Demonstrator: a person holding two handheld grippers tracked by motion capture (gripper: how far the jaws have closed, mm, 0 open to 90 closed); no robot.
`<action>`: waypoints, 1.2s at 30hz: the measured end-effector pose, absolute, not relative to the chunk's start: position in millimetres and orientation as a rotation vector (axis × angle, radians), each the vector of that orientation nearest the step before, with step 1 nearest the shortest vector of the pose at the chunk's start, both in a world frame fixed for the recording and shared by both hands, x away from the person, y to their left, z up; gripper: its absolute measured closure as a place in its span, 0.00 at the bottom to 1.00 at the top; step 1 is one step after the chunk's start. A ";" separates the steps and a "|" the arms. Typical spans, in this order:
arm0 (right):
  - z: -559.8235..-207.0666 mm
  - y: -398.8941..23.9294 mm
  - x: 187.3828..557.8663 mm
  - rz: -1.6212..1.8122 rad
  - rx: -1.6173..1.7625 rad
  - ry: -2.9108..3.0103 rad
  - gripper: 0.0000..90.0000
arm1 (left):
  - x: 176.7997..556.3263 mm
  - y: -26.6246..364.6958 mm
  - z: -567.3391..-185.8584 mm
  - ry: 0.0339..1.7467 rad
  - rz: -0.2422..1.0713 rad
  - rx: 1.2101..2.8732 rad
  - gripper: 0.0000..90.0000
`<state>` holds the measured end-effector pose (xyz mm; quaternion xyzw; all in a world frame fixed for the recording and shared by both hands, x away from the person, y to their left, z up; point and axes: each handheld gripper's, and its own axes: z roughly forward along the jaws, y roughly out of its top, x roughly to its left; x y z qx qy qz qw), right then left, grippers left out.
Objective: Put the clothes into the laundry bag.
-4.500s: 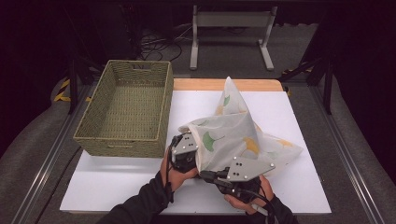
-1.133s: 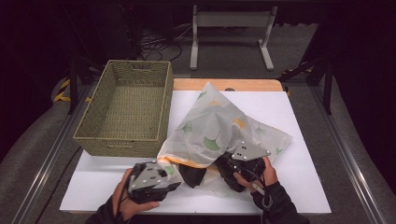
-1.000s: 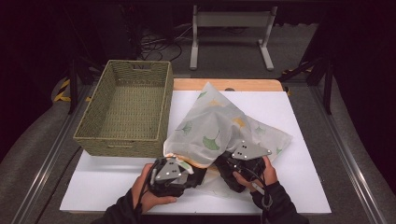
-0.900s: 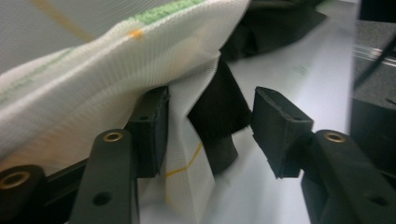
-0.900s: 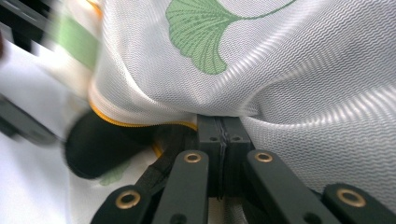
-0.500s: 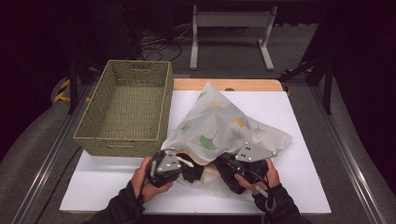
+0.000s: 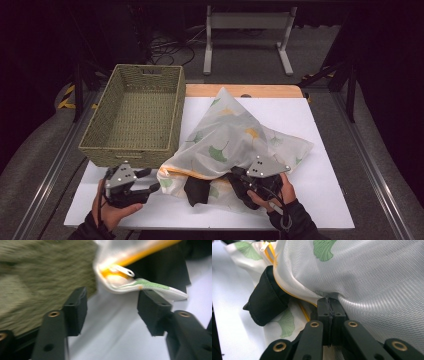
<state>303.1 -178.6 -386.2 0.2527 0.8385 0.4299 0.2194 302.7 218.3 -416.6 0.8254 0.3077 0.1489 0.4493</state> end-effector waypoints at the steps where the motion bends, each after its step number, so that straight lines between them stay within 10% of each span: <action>1: -386.2 -178.6 303.1 1.189 0.699 2.320 0.99 | 304.0 223.9 -414.4 0.760 0.365 2.021 0.46; 5: -386.2 -179.0 303.3 1.185 0.697 2.321 0.99 | 298.7 219.7 -403.8 0.683 0.371 1.993 0.44; 11: -386.7 -178.4 303.9 1.183 0.699 2.323 0.99 | 289.9 181.7 -397.4 0.446 0.278 2.069 0.82; 21: -387.9 -177.1 305.5 1.191 0.705 2.332 0.99 | 327.2 88.3 -428.7 0.544 0.184 2.271 0.53; 36: -379.2 -174.6 299.4 1.279 0.679 2.314 1.00 | 368.3 19.5 -423.2 0.600 0.218 2.075 0.88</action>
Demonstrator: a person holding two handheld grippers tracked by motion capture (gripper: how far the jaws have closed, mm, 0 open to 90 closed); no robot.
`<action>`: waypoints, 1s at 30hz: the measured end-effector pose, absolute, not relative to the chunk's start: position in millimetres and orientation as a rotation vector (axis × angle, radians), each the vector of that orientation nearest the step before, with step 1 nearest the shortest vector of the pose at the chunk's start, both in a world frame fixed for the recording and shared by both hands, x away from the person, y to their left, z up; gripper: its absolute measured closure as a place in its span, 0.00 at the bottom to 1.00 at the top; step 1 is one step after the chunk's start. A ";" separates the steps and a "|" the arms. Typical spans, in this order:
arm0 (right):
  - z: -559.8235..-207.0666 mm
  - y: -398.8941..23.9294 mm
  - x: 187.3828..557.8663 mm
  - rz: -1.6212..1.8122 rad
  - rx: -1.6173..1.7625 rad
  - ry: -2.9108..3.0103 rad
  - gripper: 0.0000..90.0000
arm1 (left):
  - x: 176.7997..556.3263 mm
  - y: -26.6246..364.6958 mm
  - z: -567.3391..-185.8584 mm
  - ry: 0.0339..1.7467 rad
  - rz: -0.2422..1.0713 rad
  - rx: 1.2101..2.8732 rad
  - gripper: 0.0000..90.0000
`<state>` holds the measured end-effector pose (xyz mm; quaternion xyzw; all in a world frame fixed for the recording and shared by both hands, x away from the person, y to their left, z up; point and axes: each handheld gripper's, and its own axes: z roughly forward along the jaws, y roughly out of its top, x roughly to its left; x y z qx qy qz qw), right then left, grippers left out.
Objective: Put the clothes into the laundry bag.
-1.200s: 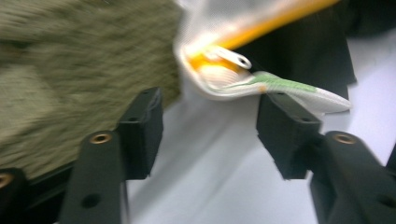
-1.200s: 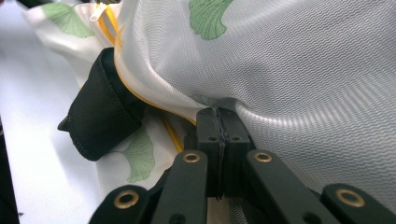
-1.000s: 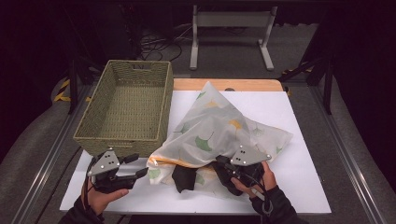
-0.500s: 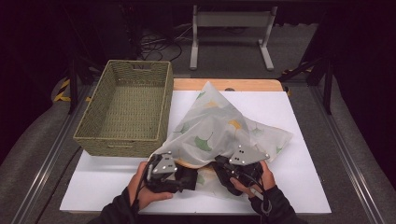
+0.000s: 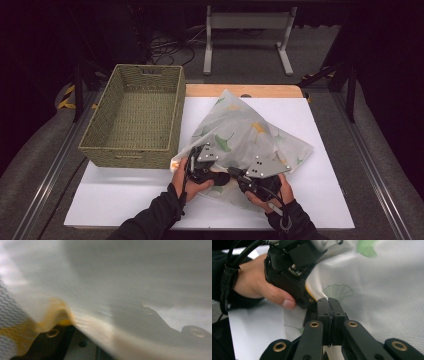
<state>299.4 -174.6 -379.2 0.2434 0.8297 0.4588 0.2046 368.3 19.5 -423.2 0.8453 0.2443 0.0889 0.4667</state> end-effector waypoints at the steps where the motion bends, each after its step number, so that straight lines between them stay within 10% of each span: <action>1: -375.5 -176.1 297.8 1.296 0.681 2.290 1.00 | 367.1 17.2 -420.3 0.604 0.225 2.052 0.89; 18: -380.0 -194.4 293.3 1.268 0.718 2.298 1.00 | 402.3 2.9 -451.0 0.816 0.434 1.828 0.90; 30: -376.1 -196.8 296.7 1.258 0.735 2.265 1.00 | 356.5 60.5 -421.7 0.655 0.405 1.897 0.48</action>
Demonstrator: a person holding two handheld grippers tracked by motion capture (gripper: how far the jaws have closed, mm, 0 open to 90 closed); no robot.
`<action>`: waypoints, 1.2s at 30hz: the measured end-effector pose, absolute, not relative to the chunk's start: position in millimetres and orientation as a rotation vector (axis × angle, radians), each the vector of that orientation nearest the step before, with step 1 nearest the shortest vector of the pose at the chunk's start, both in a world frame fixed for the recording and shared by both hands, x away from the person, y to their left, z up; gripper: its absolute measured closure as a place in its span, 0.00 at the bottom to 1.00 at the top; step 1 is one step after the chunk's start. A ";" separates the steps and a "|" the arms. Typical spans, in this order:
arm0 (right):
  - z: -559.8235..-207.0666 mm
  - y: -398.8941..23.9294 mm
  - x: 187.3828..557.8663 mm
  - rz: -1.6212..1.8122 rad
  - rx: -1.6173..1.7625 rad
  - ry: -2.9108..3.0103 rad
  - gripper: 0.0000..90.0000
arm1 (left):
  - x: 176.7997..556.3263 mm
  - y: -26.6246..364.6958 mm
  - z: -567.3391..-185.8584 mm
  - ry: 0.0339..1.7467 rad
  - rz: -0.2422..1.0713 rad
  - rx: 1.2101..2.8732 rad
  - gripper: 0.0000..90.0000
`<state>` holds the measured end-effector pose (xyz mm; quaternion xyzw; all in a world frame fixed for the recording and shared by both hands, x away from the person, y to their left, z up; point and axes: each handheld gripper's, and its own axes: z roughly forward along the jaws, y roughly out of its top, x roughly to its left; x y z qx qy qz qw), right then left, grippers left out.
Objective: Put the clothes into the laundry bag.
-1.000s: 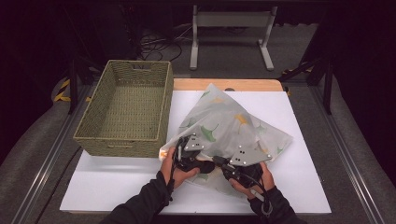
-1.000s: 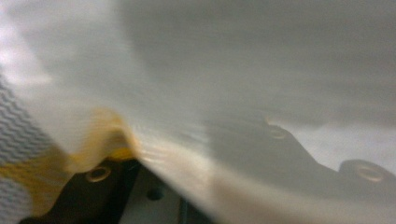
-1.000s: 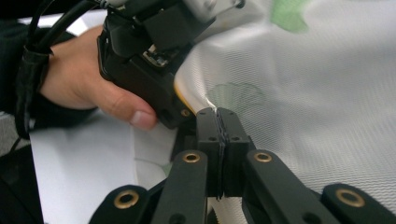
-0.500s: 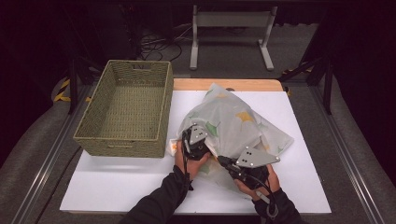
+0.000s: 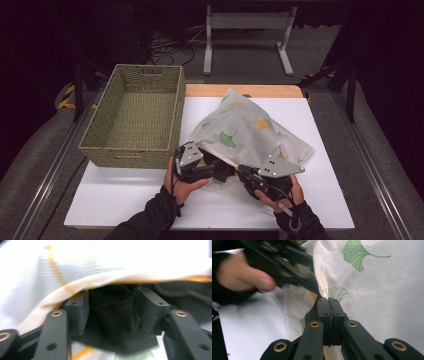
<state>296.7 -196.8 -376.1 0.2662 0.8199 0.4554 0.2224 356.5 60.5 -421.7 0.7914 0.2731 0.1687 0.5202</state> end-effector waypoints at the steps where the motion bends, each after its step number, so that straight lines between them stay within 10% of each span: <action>1: -376.1 -196.5 297.1 1.254 0.735 2.266 1.00 | 345.6 73.9 -415.0 0.608 0.411 1.916 0.47; 12: -378.2 -192.9 299.6 1.244 0.740 2.281 1.00 | 320.9 45.7 -427.4 0.367 0.215 2.084 0.60; 18: -380.1 -190.2 299.4 1.241 0.727 2.297 1.00 | 334.5 4.1 -445.5 0.402 0.130 2.076 0.33; 27: -383.7 -197.0 303.8 1.252 0.755 2.310 1.00 | 350.9 -35.3 -456.6 0.426 0.146 2.083 0.32; 30: -384.7 -196.1 304.5 1.246 0.759 2.316 1.00 | 354.8 -38.7 -456.0 0.466 0.183 2.081 0.37; 34: -387.9 -195.2 306.2 1.273 0.769 2.332 1.00 | 360.2 -38.5 -454.2 0.486 0.219 2.054 0.82; 36: -387.7 -195.9 305.7 1.275 0.770 2.332 1.00 | 364.9 -36.1 -453.6 0.495 0.213 2.033 0.88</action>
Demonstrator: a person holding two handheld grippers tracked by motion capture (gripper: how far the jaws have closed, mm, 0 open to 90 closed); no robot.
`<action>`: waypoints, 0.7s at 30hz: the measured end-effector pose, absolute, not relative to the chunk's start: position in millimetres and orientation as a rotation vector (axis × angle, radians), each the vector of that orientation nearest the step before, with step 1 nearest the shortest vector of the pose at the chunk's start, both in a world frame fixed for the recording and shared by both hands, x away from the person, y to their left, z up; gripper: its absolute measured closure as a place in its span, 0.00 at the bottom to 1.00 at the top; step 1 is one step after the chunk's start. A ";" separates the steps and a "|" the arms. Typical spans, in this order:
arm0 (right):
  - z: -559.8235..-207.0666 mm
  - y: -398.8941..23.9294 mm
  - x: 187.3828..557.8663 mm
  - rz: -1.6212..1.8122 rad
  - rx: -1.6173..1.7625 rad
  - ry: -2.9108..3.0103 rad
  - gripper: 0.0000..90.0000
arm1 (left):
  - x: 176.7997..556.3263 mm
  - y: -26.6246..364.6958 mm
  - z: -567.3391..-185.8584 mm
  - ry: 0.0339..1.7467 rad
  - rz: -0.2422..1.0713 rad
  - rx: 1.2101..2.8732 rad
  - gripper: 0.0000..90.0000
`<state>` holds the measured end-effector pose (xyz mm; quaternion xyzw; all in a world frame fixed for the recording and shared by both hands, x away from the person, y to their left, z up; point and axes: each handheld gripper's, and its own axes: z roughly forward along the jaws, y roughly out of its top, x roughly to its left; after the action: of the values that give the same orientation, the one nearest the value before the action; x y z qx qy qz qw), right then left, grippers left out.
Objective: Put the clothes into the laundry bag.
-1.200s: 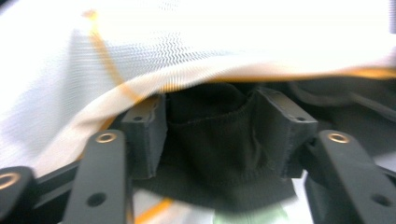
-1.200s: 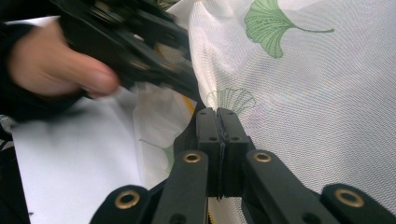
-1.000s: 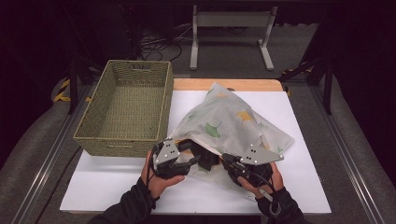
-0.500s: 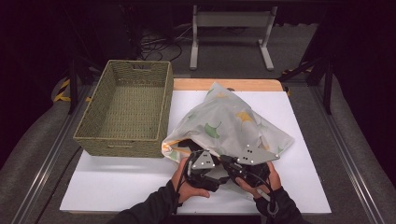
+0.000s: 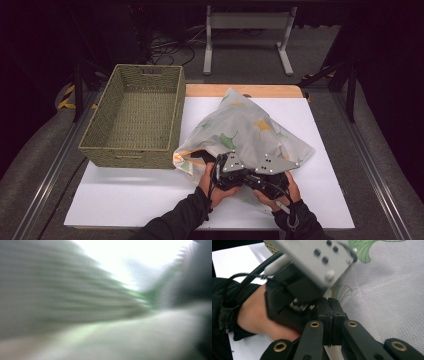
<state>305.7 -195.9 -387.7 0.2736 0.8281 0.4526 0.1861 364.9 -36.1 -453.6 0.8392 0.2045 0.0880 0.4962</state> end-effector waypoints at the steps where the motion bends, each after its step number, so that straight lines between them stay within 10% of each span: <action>1: -387.2 -196.6 305.0 1.278 0.771 2.331 1.00 | 367.1 -34.2 -452.8 0.486 0.230 2.034 0.91; 21: -386.0 -201.9 288.6 1.276 0.693 2.420 1.00 | 404.9 -0.1 -453.5 0.825 0.526 1.831 0.97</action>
<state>288.6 -201.9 -386.0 0.2424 0.8465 0.4465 0.1590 404.9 -0.1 -453.5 0.7597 0.3424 0.2182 0.5079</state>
